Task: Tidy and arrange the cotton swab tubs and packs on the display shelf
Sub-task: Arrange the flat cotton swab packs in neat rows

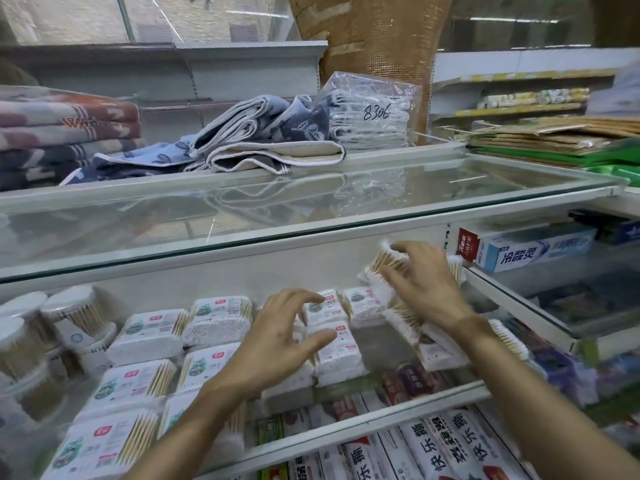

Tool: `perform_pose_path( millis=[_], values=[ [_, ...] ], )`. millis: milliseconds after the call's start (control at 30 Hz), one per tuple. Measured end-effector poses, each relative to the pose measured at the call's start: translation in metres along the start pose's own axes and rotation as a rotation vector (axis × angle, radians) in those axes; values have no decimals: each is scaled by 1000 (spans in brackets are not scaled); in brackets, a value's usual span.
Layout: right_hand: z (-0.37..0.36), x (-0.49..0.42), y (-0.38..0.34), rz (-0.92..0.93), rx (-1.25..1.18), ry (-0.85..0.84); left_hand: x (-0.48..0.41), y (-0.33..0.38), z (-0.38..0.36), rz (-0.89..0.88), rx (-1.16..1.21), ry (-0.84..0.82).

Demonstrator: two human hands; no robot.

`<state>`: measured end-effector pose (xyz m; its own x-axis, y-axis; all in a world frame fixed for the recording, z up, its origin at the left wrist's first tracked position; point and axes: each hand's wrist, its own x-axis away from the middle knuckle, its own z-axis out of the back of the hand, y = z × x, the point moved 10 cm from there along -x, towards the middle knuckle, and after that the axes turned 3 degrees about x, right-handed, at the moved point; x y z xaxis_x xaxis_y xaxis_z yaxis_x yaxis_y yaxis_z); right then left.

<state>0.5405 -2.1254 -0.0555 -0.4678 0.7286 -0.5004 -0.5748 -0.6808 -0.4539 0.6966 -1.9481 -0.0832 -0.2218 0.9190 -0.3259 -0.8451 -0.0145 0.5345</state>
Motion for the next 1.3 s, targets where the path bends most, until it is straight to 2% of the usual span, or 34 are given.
perform_pose_path(
  millis=[67, 167, 333, 400, 467, 533, 600, 733, 967, 1133, 1300],
  values=[
    [0, -13, 25, -105, 82, 20, -1, 4, 2, 27, 77, 28],
    [-13, -25, 46, -159, 166, -68, -5, 10, 2, 47, 163, 69],
    [-23, -38, 41, -94, 167, -64, -11, 6, 3, 152, 311, 122],
    [-23, -36, 24, 15, 49, -36, -12, 2, 6, 201, 435, 162],
    [-13, -25, -6, 236, 36, 59, -14, -2, 6, 260, 565, 187],
    [-4, -6, -31, 457, 24, 132, -18, -2, 3, 283, 571, 171],
    [1, 11, -46, 615, -62, 134, -25, 5, -5, 272, 579, 133],
    [-2, 38, -60, 810, -72, 128, -31, 23, -21, 222, 599, 81],
    [-10, 30, -52, 757, -150, 9, -34, 35, -16, 130, 540, 122],
    [-16, 15, -41, 661, -245, -183, -38, 31, -11, 64, 500, 149],
    [-24, 9, -45, 658, -261, -394, -43, 24, -6, 24, 434, 161]
  ],
)
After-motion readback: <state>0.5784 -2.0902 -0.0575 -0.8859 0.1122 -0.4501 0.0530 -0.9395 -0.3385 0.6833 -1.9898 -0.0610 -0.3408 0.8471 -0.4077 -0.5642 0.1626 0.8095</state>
